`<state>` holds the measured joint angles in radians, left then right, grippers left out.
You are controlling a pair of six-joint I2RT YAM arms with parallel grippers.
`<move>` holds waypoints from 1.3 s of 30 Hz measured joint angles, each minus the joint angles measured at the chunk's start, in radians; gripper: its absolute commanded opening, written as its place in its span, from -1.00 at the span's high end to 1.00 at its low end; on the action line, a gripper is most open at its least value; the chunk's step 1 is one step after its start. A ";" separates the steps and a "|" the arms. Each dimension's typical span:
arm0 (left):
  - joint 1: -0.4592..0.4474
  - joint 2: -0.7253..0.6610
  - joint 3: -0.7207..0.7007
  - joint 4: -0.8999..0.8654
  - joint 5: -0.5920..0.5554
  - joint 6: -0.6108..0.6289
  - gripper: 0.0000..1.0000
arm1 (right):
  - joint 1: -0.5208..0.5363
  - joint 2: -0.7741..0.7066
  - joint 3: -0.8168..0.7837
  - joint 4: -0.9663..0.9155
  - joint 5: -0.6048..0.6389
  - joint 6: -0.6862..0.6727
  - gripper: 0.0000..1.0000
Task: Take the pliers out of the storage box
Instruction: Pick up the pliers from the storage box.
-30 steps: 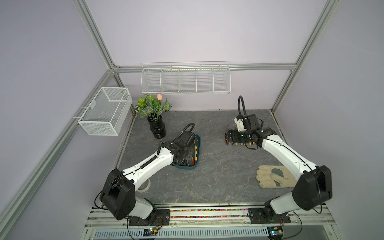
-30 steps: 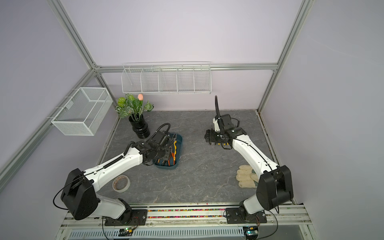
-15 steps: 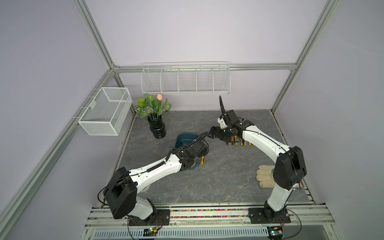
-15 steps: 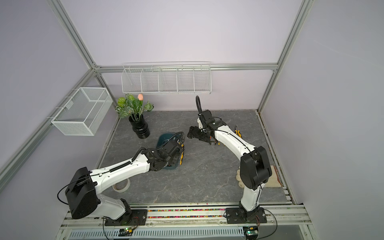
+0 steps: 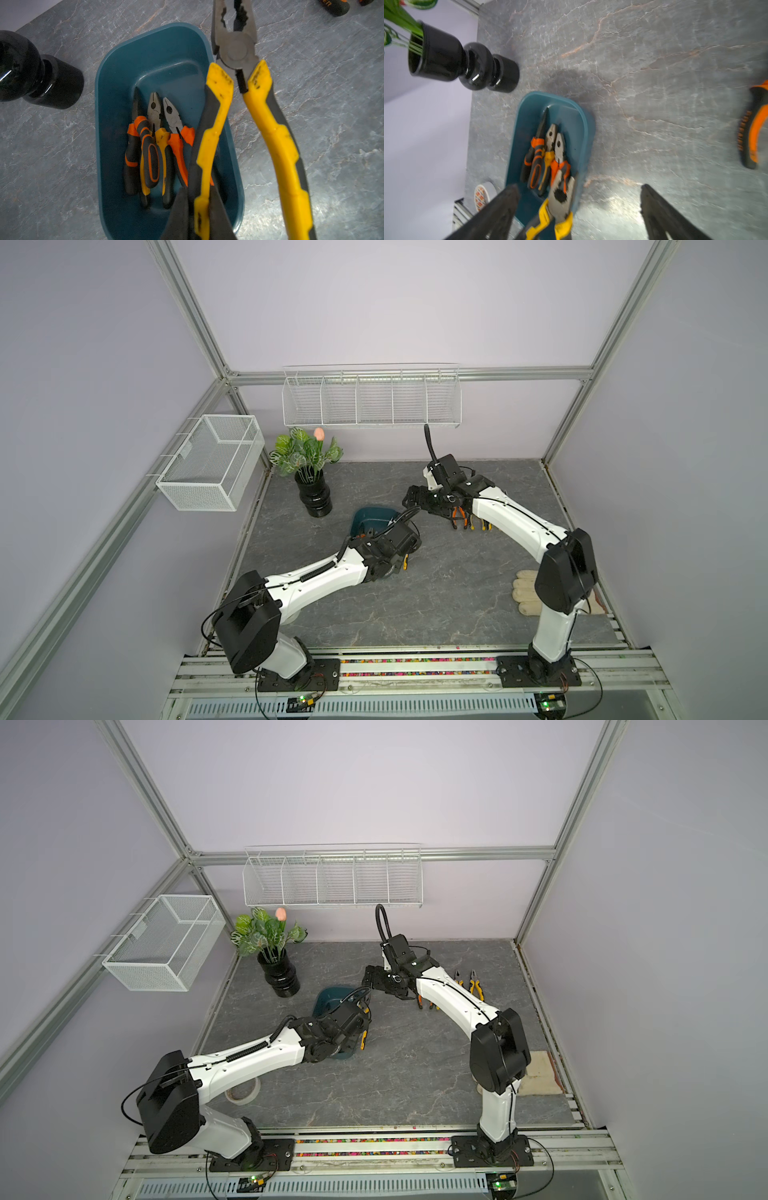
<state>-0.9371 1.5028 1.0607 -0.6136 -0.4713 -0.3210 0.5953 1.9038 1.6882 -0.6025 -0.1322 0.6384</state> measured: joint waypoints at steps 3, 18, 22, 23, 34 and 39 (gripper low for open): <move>0.000 0.003 0.002 0.003 0.000 0.000 1.00 | 0.004 0.063 0.045 -0.006 -0.012 0.019 -0.52; -0.001 0.041 0.020 0.001 -0.017 0.000 1.00 | 0.063 0.128 0.094 -0.074 -0.018 0.066 0.04; -0.002 0.048 0.023 0.002 -0.031 0.000 1.00 | 0.070 0.128 0.094 -0.084 -0.014 0.069 0.06; -0.003 0.049 0.024 0.000 -0.036 0.000 1.00 | 0.070 0.128 0.094 -0.085 -0.014 0.069 0.07; -0.028 0.061 0.047 -0.035 -0.123 0.003 1.00 | 0.077 0.128 0.082 -0.074 -0.010 0.101 0.32; -0.034 0.073 0.048 -0.052 -0.134 0.003 1.00 | 0.081 0.128 0.056 -0.048 -0.011 0.126 0.36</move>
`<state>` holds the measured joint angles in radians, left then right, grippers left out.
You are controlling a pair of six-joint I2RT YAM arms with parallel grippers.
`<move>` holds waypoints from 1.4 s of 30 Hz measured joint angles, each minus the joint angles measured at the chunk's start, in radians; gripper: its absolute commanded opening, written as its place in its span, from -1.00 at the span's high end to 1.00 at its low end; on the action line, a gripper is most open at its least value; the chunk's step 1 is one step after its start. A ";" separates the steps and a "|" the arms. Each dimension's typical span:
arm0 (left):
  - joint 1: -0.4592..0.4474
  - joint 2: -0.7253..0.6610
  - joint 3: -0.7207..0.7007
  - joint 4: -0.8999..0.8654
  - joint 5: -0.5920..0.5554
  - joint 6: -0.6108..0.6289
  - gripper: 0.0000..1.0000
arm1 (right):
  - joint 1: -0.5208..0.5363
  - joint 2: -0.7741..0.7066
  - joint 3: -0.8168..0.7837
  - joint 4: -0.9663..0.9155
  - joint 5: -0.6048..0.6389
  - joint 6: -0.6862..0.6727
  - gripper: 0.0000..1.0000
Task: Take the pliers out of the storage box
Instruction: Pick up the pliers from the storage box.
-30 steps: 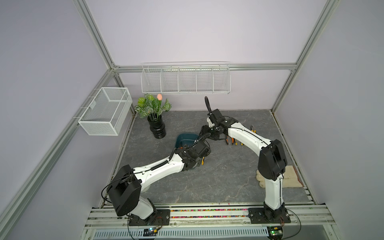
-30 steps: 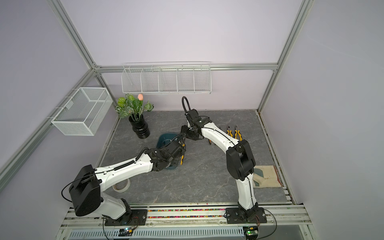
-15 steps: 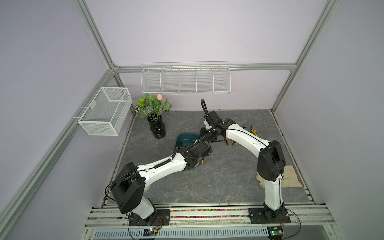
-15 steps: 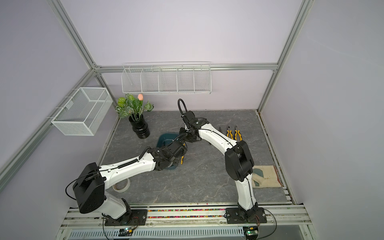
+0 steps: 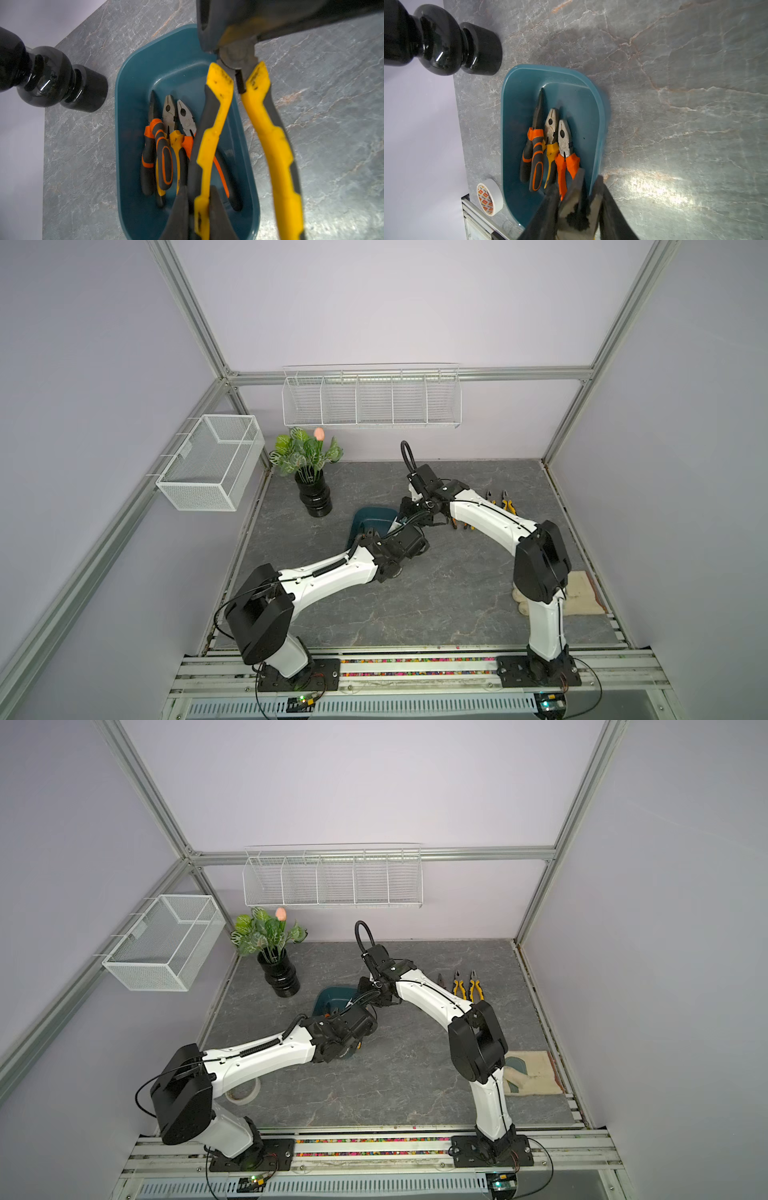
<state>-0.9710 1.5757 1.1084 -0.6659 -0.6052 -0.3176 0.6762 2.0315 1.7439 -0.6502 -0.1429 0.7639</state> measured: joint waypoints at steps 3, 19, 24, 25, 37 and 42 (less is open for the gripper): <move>-0.003 0.008 0.002 -0.006 -0.011 0.000 1.00 | 0.001 0.000 -0.009 0.010 0.000 0.007 0.47; -0.012 0.019 0.012 0.000 -0.024 -0.011 0.06 | -0.003 -0.008 -0.031 0.033 0.010 0.034 0.87; -0.011 -0.013 0.012 0.037 -0.016 -0.020 -0.19 | -0.024 -0.019 -0.060 -0.004 0.023 -0.008 0.87; -0.011 -0.022 0.012 0.040 -0.016 -0.021 -0.20 | -0.028 -0.025 -0.071 -0.007 0.022 -0.012 0.87; -0.011 -0.082 0.012 0.047 -0.066 -0.045 -0.20 | -0.113 -0.201 -0.193 -0.029 0.009 -0.088 0.87; -0.011 -0.082 0.012 0.047 -0.084 -0.045 -0.20 | -0.148 -0.288 -0.289 -0.032 -0.002 -0.110 0.87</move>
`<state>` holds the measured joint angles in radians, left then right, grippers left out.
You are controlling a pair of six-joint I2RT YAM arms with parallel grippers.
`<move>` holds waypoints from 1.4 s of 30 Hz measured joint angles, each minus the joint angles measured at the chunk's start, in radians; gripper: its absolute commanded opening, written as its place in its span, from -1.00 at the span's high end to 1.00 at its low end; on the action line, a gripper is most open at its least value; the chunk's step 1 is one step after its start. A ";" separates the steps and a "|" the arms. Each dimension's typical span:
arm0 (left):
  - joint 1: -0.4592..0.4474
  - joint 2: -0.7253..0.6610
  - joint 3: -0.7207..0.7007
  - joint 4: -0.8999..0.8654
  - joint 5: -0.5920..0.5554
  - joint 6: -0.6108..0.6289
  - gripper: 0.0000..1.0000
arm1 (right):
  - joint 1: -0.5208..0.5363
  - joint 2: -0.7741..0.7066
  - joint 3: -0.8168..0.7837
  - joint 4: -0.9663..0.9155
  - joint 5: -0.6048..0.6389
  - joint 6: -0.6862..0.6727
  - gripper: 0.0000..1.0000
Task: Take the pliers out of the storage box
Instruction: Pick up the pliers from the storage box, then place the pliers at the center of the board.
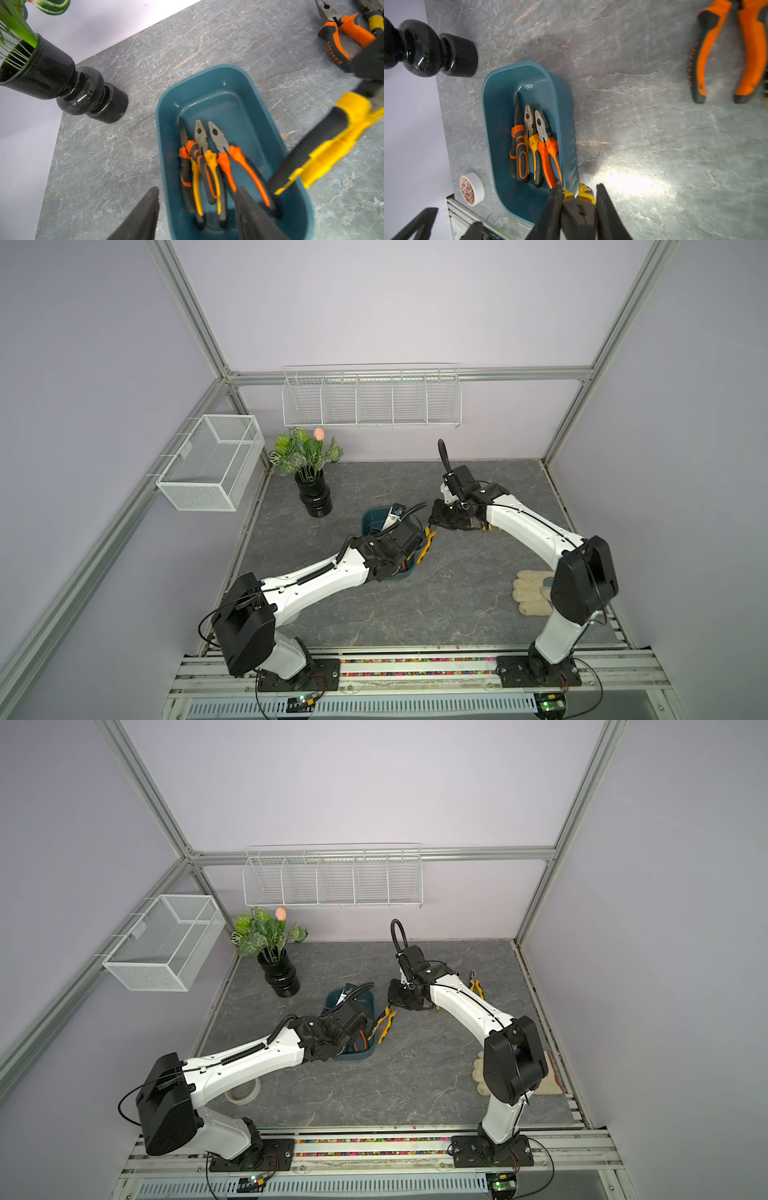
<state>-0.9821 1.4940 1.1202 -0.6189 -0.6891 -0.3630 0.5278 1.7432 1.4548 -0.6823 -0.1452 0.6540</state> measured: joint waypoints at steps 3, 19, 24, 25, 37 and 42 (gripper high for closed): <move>0.000 0.000 0.000 0.000 -0.007 0.000 -0.20 | -0.017 -0.056 -0.060 0.009 -0.032 0.001 0.87; 0.000 0.024 0.000 0.000 -0.014 0.000 -0.20 | -0.027 -0.166 -0.025 -0.014 -0.057 -0.043 0.87; 0.000 0.024 0.000 0.000 -0.014 0.000 -0.19 | -0.055 -0.237 0.004 -0.089 -0.029 -0.098 0.87; 0.000 0.024 0.000 0.000 -0.014 0.000 -0.19 | -0.060 -0.247 0.010 -0.108 -0.023 -0.109 0.87; 0.000 0.032 0.000 0.009 -0.011 0.000 -0.17 | -0.068 -0.269 -0.048 -0.311 0.077 -0.279 0.87; 0.000 0.045 0.000 0.017 -0.003 0.000 -0.17 | -0.068 -0.164 -0.094 -0.296 0.069 -0.315 0.87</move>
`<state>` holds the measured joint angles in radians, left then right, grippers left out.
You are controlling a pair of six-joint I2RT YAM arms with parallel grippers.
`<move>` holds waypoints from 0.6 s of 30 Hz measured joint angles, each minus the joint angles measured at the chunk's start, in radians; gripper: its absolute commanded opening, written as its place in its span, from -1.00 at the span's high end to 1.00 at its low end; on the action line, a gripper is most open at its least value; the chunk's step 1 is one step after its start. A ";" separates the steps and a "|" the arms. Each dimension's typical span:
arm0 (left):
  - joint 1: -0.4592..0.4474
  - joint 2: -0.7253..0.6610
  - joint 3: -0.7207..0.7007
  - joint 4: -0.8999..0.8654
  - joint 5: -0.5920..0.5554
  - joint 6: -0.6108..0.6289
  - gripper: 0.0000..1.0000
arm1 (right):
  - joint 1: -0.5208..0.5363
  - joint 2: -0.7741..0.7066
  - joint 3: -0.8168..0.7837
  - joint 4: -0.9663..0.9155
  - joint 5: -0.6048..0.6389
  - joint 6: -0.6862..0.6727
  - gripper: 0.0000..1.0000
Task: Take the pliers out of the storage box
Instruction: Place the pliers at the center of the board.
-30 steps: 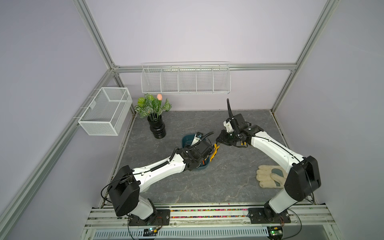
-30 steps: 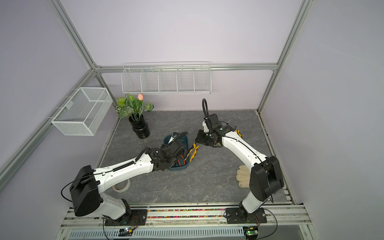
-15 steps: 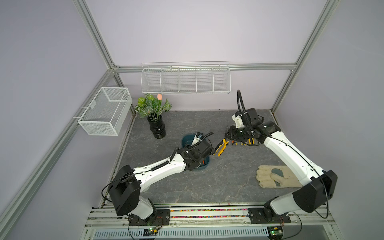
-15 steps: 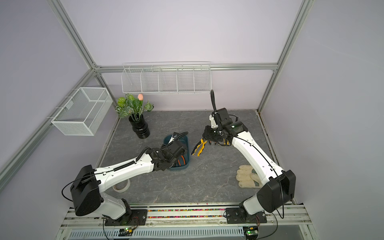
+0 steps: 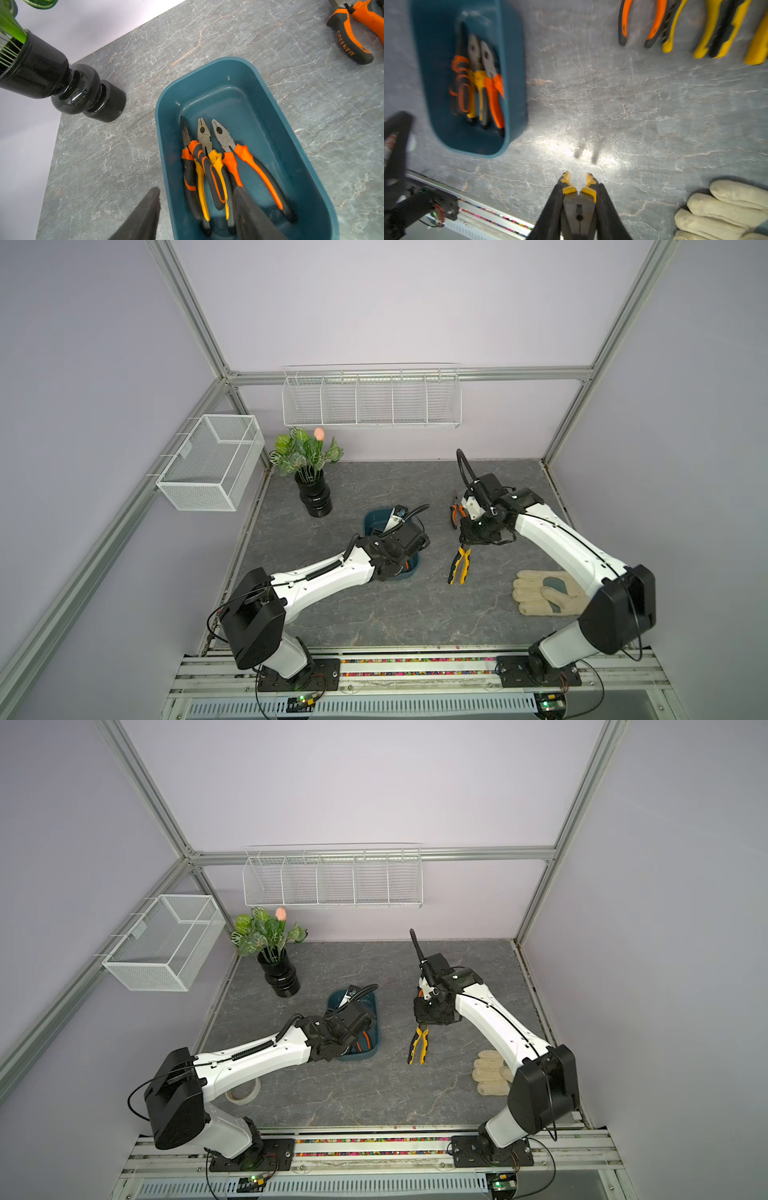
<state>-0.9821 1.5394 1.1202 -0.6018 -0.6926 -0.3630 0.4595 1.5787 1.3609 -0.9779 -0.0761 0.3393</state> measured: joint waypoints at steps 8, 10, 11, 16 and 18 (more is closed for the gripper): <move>0.000 0.001 -0.002 0.003 0.004 0.000 -0.17 | 0.000 0.268 0.129 0.062 -0.038 -0.015 0.87; 0.000 0.001 -0.004 0.005 0.005 0.000 -0.18 | 0.000 0.341 0.193 0.066 -0.037 -0.015 0.86; 0.000 0.001 -0.006 0.006 0.005 0.000 -0.17 | 0.000 0.373 0.225 0.069 -0.033 -0.015 0.85; 0.000 0.001 -0.013 0.009 0.020 -0.003 -0.17 | 0.000 0.542 0.447 0.038 0.016 -0.022 0.83; 0.000 0.001 -0.014 0.010 0.023 -0.003 -0.17 | 0.000 0.616 0.560 0.015 0.044 -0.027 0.83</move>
<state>-0.9821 1.5406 1.1061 -0.5922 -0.6701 -0.3660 0.4595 2.1952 1.9205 -0.9630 -0.0322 0.3119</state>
